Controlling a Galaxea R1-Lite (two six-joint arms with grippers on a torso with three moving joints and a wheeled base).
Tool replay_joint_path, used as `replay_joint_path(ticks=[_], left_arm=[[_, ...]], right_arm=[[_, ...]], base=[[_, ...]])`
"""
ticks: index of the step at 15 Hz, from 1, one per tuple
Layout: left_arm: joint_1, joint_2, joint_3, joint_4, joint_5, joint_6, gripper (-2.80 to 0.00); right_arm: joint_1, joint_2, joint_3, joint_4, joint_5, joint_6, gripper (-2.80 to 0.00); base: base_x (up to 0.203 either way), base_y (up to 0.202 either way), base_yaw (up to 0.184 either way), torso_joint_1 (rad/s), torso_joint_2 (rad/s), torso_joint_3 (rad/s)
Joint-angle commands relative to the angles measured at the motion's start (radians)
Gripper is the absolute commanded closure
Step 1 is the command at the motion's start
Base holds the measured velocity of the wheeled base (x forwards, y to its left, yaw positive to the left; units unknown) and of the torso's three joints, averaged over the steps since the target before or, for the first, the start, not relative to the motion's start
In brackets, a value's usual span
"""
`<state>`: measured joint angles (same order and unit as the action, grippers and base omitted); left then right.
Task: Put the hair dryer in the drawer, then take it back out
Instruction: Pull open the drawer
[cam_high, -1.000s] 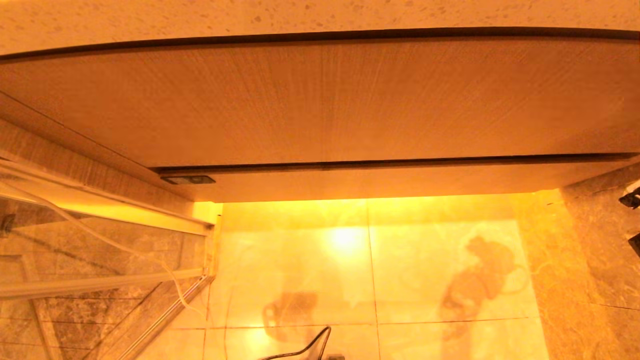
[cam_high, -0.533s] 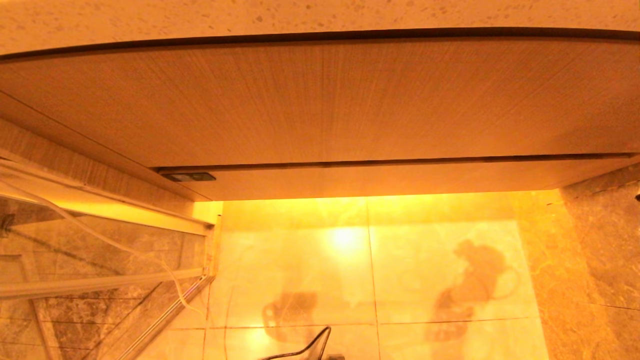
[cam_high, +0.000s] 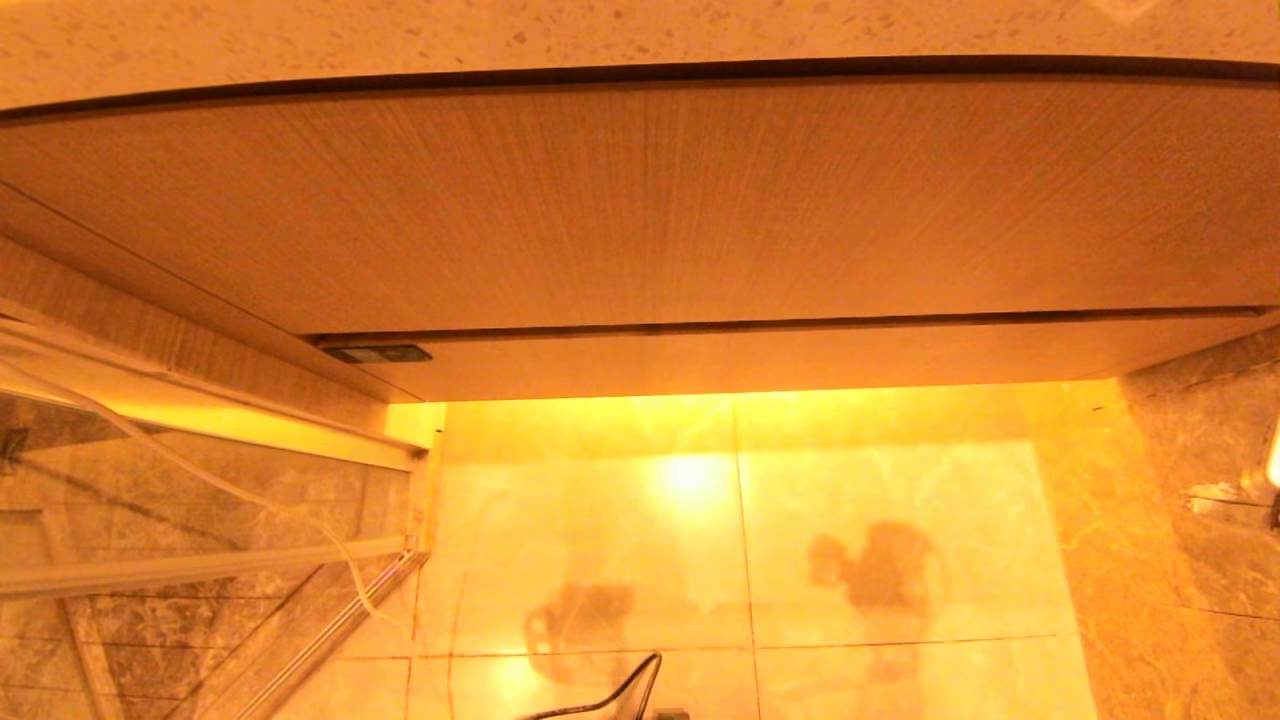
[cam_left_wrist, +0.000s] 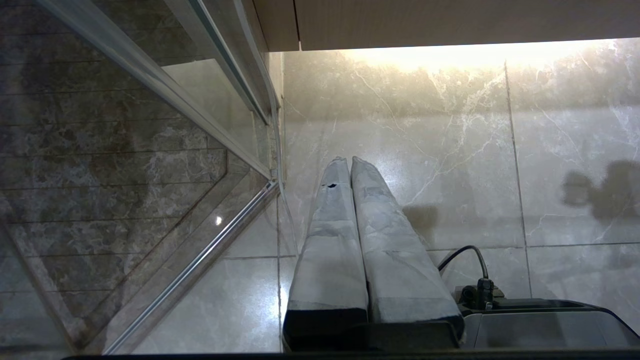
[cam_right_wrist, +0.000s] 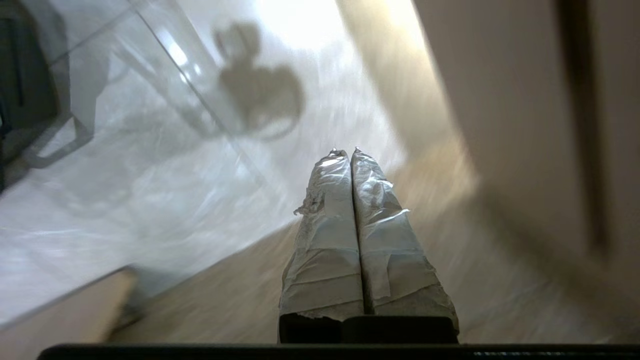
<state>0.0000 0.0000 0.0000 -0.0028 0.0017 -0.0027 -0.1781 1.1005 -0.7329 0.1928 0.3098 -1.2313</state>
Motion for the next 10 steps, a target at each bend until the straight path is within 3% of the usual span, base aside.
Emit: replay_joint_path(ticks=[1, 3, 6, 9, 10], left_arm=[[0.0, 0.0, 0.0, 0.0, 0.0, 0.0, 0.0], [0.0, 0.0, 0.0, 0.0, 0.0, 0.0, 0.0], [0.0, 0.0, 0.0, 0.0, 0.0, 0.0, 0.0], [0.0, 0.0, 0.0, 0.0, 0.0, 0.0, 0.0], [0.0, 0.0, 0.0, 0.0, 0.0, 0.0, 0.0]], right_arm=[[0.132, -0.079, 0.017, 0.002, 0.003, -0.078, 0.0], [0.18, -0.095, 0.024, -0.003, 0.006, -0.2, 0.0], [0.184, -0.092, 0.022, -0.055, 0.002, -0.332, 0.0], [0.232, -0.075, 0.043, -0.109, 0.0, -0.351, 0.0], [0.266, -0.059, 0.059, -0.13, 0.001, -0.352, -2.8]], base=[[0.0, 0.0, 0.0, 0.0, 0.0, 0.0], [0.0, 0.0, 0.0, 0.0, 0.0, 0.0], [0.0, 0.0, 0.0, 0.0, 0.0, 0.0], [0.0, 0.0, 0.0, 0.0, 0.0, 0.0], [0.0, 0.0, 0.0, 0.0, 0.0, 0.0]])
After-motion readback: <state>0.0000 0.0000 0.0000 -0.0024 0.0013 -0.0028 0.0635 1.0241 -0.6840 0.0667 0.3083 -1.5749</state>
